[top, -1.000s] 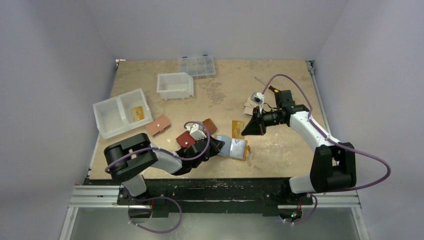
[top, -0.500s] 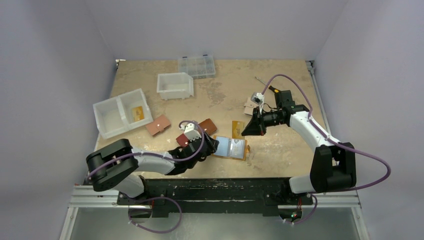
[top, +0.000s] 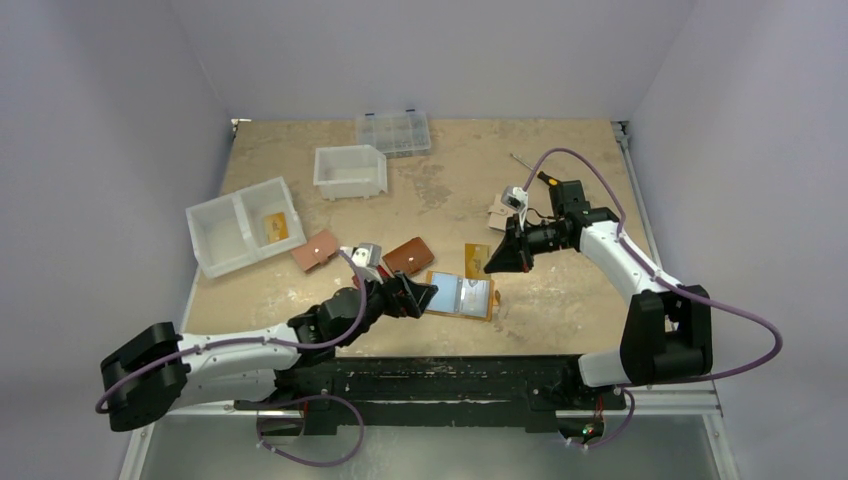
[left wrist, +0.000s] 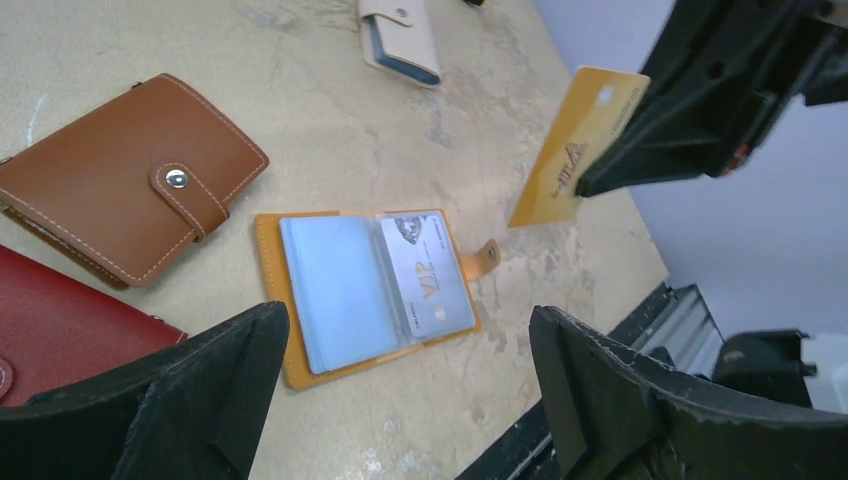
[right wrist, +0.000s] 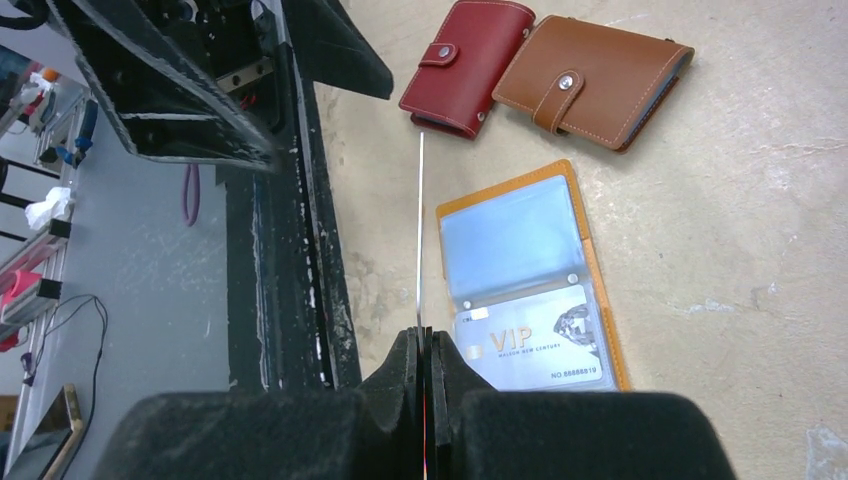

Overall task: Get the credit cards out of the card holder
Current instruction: Place the credit card in the storage box.

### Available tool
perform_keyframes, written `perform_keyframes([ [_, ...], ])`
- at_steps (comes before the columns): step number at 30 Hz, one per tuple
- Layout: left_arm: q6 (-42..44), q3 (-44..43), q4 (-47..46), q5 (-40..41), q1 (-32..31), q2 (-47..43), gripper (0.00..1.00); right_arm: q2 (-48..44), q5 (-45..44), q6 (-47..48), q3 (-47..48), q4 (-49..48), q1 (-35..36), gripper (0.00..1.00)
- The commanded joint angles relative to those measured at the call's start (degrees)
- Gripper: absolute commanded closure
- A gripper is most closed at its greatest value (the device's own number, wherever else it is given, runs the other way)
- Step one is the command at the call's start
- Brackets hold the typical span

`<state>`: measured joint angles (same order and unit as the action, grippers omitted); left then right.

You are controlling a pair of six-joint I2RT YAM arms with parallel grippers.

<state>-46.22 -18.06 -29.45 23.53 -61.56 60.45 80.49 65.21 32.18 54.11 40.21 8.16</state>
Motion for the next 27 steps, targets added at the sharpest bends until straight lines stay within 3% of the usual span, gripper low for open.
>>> perform_keyframes([
  [1,5.9,4.8,-11.3,-8.8,0.3,-5.5,0.02,-1.3,0.5,4.5,2.9,3.3,-0.3,1.0],
  [6,7.5,6.0,-21.6,-15.3,0.3,-4.5,0.02,-0.2,1.6,7.8,3.8,6.5,-0.3,1.0],
  [14,8.5,0.8,-32.5,-19.5,0.3,9.2,0.07,-0.2,2.4,10.0,4.0,8.8,-0.3,1.0],
  [27,7.6,-6.9,-36.7,-21.1,2.3,21.5,0.16,0.5,3.4,12.8,4.6,11.3,-0.3,1.0],
])
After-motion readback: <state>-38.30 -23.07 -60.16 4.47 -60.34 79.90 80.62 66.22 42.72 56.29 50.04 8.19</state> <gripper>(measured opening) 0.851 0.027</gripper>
